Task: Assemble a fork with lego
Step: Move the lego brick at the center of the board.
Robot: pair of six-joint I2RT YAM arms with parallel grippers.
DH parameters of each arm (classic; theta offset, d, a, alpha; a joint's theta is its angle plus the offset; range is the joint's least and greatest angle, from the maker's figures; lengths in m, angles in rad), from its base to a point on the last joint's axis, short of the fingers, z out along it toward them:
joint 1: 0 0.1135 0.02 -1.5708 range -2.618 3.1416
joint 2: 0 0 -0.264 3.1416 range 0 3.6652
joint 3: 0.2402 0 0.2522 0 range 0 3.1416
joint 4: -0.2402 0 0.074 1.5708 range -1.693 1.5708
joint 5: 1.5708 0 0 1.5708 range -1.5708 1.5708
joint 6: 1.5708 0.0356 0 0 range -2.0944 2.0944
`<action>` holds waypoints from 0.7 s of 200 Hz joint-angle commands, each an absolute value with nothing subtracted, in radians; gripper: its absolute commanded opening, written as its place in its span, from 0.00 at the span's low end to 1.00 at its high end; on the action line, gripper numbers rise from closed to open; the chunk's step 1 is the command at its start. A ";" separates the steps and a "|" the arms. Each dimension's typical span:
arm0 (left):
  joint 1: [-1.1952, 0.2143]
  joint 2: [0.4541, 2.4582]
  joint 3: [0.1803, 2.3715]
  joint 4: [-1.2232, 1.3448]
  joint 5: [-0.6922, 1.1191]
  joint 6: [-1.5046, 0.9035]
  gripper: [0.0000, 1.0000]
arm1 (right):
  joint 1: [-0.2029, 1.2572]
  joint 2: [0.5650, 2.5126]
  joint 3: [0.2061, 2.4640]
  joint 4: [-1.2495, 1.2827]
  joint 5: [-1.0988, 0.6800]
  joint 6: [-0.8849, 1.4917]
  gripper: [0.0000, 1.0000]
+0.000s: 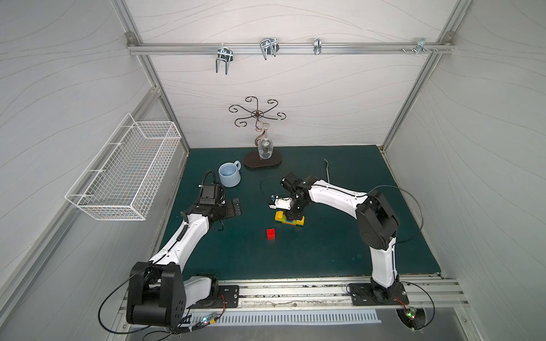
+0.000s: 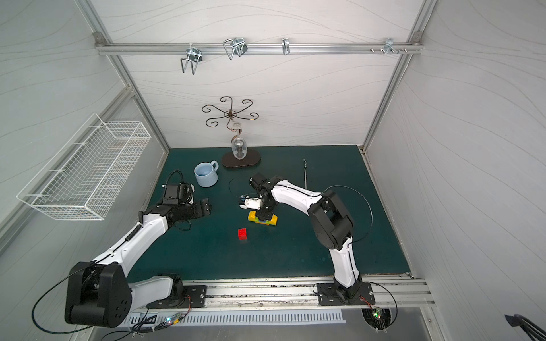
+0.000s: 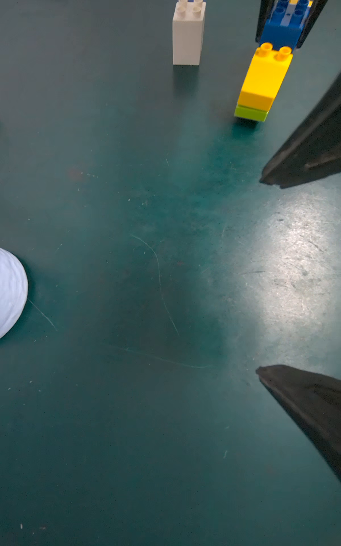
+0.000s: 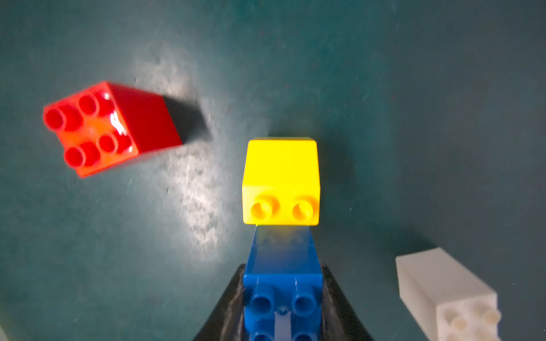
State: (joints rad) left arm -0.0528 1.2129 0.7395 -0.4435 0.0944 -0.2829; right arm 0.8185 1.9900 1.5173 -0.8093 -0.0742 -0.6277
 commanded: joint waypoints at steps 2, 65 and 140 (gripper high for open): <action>-0.048 1.214 0.742 -0.401 0.119 -0.276 0.99 | 0.809 1.994 1.459 -0.948 -0.079 -0.673 0.01; -0.048 1.210 0.736 -0.398 0.126 -0.275 1.00 | 0.810 1.976 1.470 -0.907 -0.117 -0.646 0.29; -0.048 1.189 0.728 -0.381 0.140 -0.275 1.00 | 0.810 1.931 1.482 -0.859 -0.159 -0.594 0.53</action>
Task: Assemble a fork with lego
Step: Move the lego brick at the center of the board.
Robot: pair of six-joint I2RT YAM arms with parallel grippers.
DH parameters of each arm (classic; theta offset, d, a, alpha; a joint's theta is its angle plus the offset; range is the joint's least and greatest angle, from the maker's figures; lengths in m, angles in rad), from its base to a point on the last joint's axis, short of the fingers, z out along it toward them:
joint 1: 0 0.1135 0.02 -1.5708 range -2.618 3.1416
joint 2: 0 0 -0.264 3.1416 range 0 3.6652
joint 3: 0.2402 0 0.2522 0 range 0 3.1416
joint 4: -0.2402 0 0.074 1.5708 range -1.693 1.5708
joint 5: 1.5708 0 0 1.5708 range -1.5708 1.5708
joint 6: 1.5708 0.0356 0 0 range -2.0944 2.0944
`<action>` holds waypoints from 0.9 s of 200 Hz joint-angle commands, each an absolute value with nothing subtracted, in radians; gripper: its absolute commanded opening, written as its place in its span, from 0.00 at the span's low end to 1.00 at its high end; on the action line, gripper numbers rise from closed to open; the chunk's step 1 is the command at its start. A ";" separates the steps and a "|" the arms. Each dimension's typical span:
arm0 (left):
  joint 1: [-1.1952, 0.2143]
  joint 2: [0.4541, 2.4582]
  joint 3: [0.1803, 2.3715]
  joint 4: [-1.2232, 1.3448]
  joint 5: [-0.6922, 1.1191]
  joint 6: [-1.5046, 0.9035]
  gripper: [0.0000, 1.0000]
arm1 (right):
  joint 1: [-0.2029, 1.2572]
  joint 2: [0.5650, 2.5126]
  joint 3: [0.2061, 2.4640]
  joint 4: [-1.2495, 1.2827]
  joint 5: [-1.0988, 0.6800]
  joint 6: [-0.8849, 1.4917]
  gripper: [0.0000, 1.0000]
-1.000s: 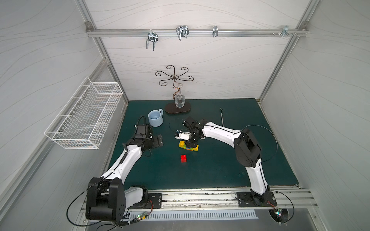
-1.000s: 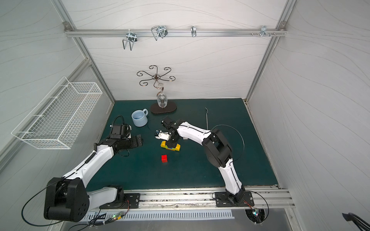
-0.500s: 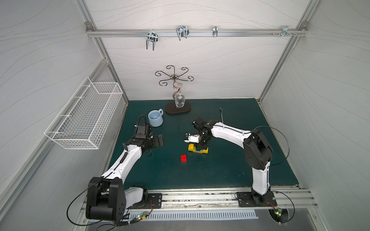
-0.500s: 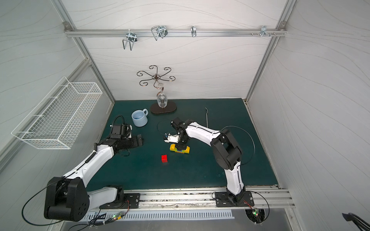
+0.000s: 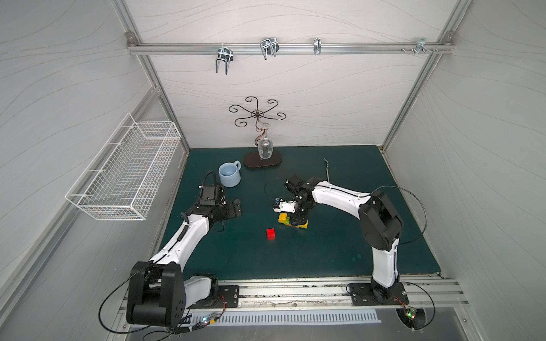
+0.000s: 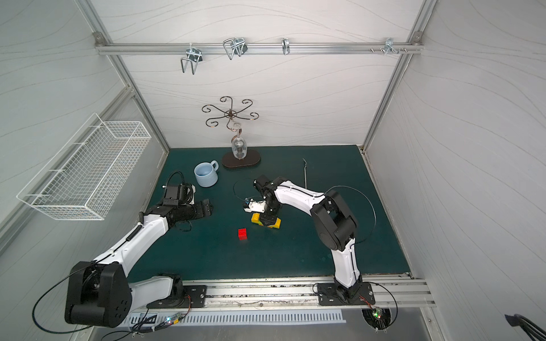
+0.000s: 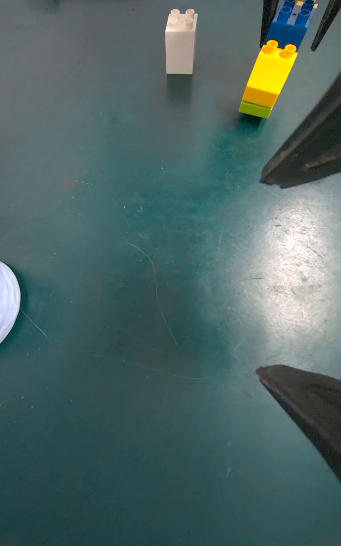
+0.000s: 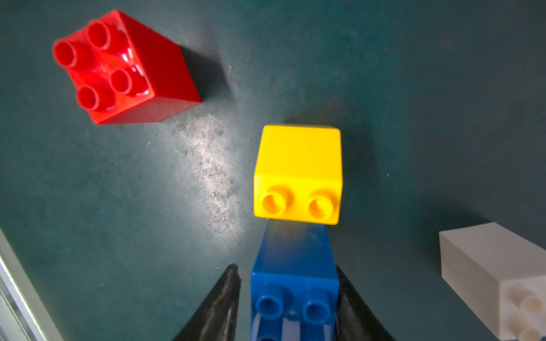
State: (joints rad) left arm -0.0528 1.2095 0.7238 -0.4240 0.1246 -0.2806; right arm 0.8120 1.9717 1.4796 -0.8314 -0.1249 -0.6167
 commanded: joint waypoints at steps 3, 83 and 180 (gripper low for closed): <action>-0.047 1.189 0.727 -0.382 0.141 -0.273 1.00 | 0.809 1.928 1.483 -0.859 -0.158 -0.594 0.54; -0.048 1.141 0.776 -0.407 0.221 -0.189 1.00 | 0.769 1.837 1.536 -0.860 -0.173 -0.601 0.62; -0.154 1.147 0.802 -0.358 0.463 -0.133 1.00 | 0.640 1.941 1.684 -0.914 -0.183 -0.778 0.73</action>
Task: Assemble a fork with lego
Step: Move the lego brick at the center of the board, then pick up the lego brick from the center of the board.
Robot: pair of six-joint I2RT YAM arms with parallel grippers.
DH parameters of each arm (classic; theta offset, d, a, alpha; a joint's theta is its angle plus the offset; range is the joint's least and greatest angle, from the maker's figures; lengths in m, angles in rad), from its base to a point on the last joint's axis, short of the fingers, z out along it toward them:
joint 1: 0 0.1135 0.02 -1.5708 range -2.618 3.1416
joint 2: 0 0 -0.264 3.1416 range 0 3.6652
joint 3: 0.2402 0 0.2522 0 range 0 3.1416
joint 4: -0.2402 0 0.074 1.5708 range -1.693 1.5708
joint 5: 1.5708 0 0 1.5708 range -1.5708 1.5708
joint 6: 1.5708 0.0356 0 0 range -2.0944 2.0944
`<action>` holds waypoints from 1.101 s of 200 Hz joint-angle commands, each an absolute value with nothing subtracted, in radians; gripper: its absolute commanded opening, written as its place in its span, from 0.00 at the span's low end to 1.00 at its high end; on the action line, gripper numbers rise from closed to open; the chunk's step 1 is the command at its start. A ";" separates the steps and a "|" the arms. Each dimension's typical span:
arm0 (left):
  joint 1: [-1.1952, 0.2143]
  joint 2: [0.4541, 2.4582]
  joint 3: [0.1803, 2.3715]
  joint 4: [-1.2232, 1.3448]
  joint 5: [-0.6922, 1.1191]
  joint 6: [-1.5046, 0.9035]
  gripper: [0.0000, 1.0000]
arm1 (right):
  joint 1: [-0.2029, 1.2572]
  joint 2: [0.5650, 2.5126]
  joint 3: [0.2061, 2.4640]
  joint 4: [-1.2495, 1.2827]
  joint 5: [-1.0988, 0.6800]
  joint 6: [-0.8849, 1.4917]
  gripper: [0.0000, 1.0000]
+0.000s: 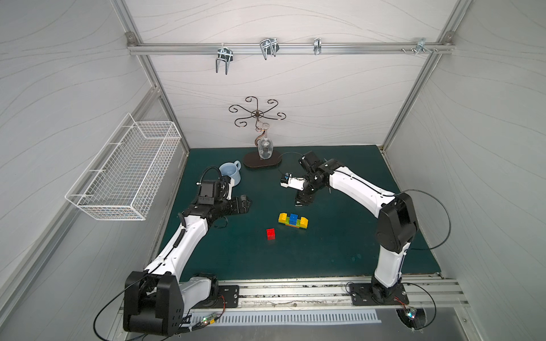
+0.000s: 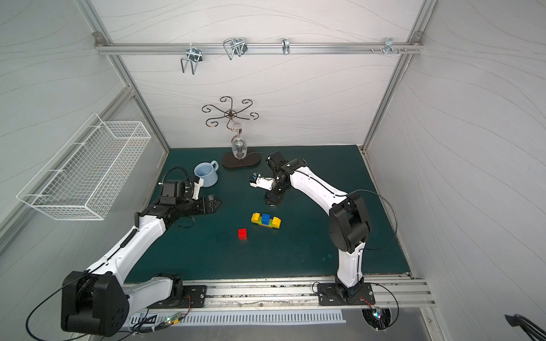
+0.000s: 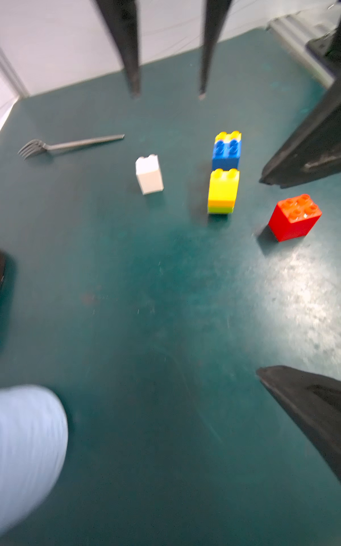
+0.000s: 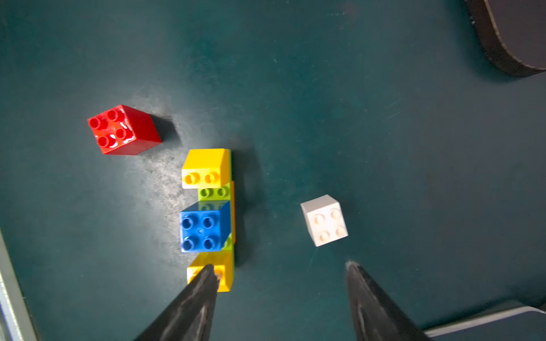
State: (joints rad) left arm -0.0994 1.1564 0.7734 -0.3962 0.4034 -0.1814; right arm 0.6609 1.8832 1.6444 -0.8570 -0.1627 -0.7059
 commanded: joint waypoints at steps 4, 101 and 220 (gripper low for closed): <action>-0.162 1.147 0.800 -0.356 0.461 -0.129 1.00 | 0.639 1.950 1.690 -0.919 -0.182 -0.791 0.73; -0.203 1.152 0.728 -0.289 0.497 -0.140 1.00 | 0.618 2.106 1.750 -0.905 -0.118 -0.919 0.73; -0.202 1.165 0.719 -0.284 0.483 -0.125 1.00 | 0.611 2.232 1.820 -0.897 -0.083 -0.891 0.69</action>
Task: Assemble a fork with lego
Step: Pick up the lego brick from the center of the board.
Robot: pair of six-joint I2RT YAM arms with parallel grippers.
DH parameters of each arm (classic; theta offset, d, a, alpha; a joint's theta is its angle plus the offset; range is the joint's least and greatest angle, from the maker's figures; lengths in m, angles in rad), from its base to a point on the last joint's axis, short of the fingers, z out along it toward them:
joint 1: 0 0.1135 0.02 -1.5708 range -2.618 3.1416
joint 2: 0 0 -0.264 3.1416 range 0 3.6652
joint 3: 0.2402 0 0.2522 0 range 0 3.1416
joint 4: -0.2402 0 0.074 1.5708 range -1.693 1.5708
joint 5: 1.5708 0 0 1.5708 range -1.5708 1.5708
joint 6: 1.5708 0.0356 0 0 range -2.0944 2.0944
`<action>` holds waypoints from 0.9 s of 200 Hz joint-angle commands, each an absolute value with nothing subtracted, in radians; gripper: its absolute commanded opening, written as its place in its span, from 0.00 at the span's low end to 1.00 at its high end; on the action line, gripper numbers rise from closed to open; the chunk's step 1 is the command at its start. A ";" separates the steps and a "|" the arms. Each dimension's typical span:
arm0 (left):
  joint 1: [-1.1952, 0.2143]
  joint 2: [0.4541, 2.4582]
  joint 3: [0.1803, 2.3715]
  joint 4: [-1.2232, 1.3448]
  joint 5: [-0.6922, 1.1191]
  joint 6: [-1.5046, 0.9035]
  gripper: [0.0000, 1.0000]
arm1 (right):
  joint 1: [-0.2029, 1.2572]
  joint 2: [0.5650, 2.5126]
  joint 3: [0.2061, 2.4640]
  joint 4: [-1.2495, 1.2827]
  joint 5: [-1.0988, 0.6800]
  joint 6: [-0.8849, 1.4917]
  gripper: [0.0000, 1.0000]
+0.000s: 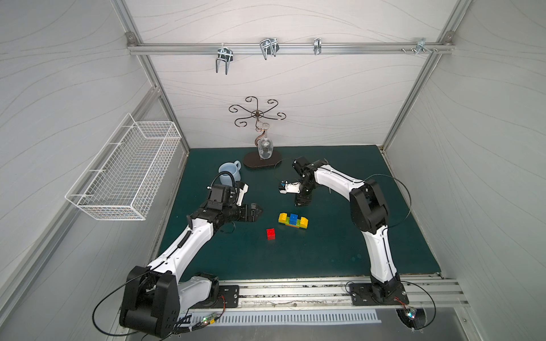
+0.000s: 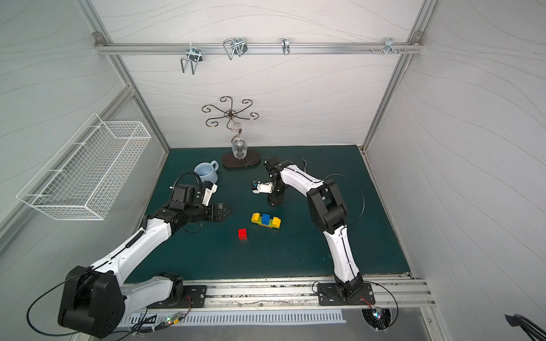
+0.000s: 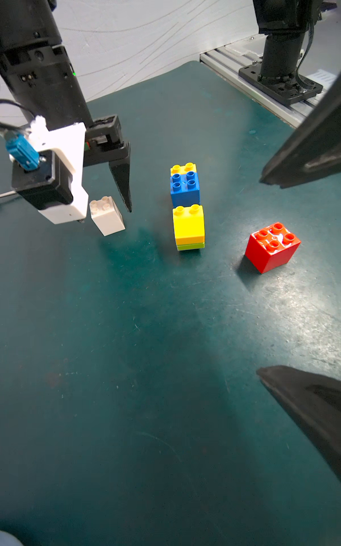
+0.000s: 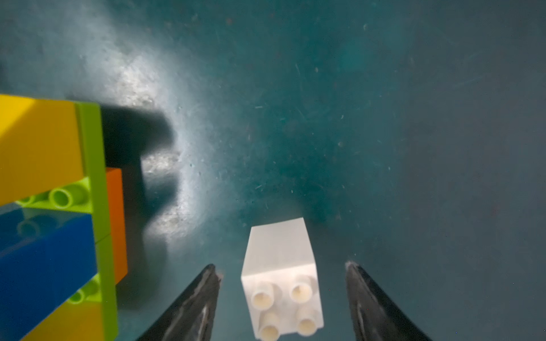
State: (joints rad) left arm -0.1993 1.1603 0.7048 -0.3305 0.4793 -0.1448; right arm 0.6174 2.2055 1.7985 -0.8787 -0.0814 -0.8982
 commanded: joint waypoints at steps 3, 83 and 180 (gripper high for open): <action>-0.202 1.166 0.719 -0.285 0.483 -0.124 1.00 | 0.610 2.232 1.821 -0.899 -0.084 -0.891 0.68; -0.202 1.173 0.723 -0.287 0.477 -0.124 1.00 | 0.609 2.231 1.813 -0.917 -0.092 -0.885 0.39; -0.202 1.159 0.741 -0.335 0.463 -0.085 1.00 | 0.609 2.131 1.786 -0.905 -0.112 -0.850 0.00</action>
State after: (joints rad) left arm -0.1993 1.1679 0.7048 -0.3325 0.4789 -0.1272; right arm 0.6147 2.2135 1.7988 -0.8913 -0.0860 -0.8783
